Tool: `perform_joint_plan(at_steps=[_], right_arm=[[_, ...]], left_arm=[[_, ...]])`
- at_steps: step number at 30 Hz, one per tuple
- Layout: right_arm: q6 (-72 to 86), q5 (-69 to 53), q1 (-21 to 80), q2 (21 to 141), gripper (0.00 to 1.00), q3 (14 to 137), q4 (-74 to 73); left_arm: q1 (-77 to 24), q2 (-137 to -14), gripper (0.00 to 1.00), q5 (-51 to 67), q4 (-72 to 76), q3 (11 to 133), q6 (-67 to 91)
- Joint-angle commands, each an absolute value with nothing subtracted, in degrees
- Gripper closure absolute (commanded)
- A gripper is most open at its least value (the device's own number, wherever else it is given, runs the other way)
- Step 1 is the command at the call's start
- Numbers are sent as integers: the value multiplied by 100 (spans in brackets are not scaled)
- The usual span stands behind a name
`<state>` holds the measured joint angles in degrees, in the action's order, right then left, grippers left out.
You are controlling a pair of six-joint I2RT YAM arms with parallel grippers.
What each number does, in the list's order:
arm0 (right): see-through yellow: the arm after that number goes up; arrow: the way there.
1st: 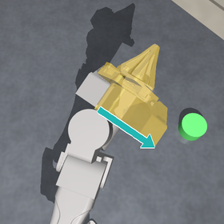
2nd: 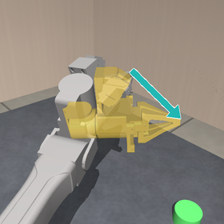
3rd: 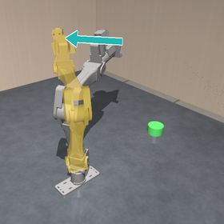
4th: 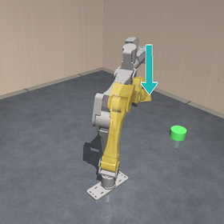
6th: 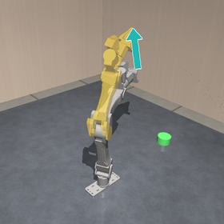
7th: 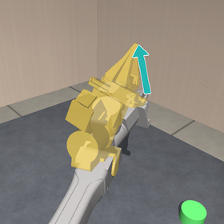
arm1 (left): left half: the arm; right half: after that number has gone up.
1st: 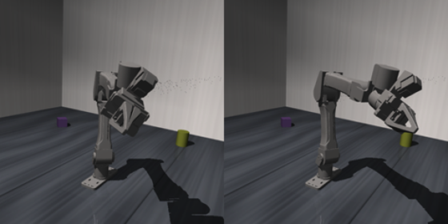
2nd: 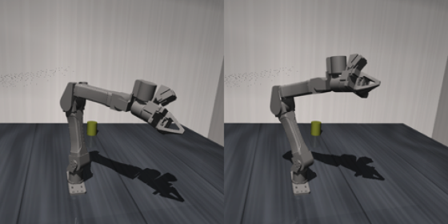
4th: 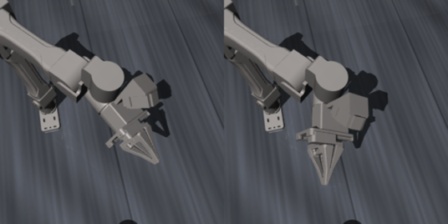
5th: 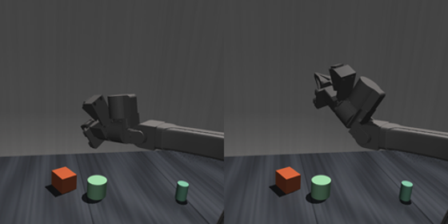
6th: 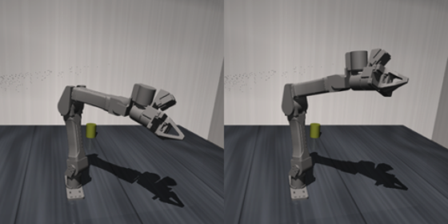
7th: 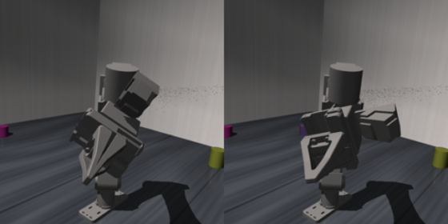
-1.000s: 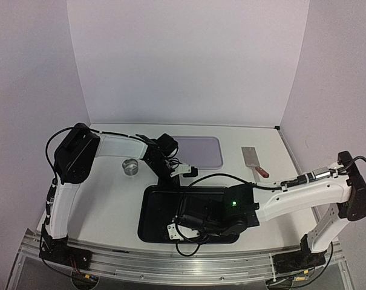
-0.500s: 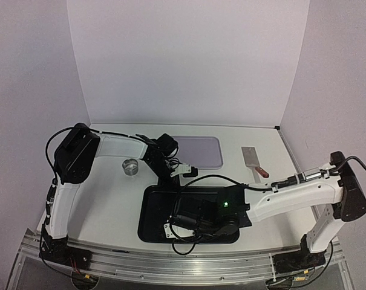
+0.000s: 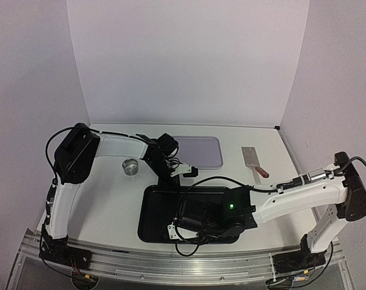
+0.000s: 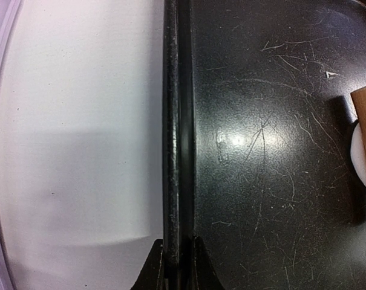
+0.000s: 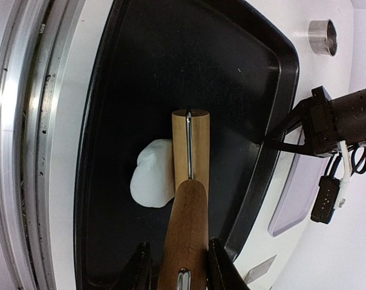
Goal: Roll out the dumpling wrappers from the dough
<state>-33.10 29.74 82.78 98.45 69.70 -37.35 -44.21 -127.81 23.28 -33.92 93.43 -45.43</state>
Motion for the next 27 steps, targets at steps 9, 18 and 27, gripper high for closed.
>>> perform_joint_plan(at_steps=[9,18,27], right_arm=[[-3131,1574,7915,10476,100,6559,-3965],[-3281,1531,7664,10598,100,6651,-3831],[-3463,2050,7241,10609,100,7908,-3831]], left_arm=[[-4368,-12812,100,1139,-2842,9539,-4975],[-4367,-12778,100,1109,-2817,9490,-4985],[-4364,-12791,100,1084,-2826,9516,-5019]])
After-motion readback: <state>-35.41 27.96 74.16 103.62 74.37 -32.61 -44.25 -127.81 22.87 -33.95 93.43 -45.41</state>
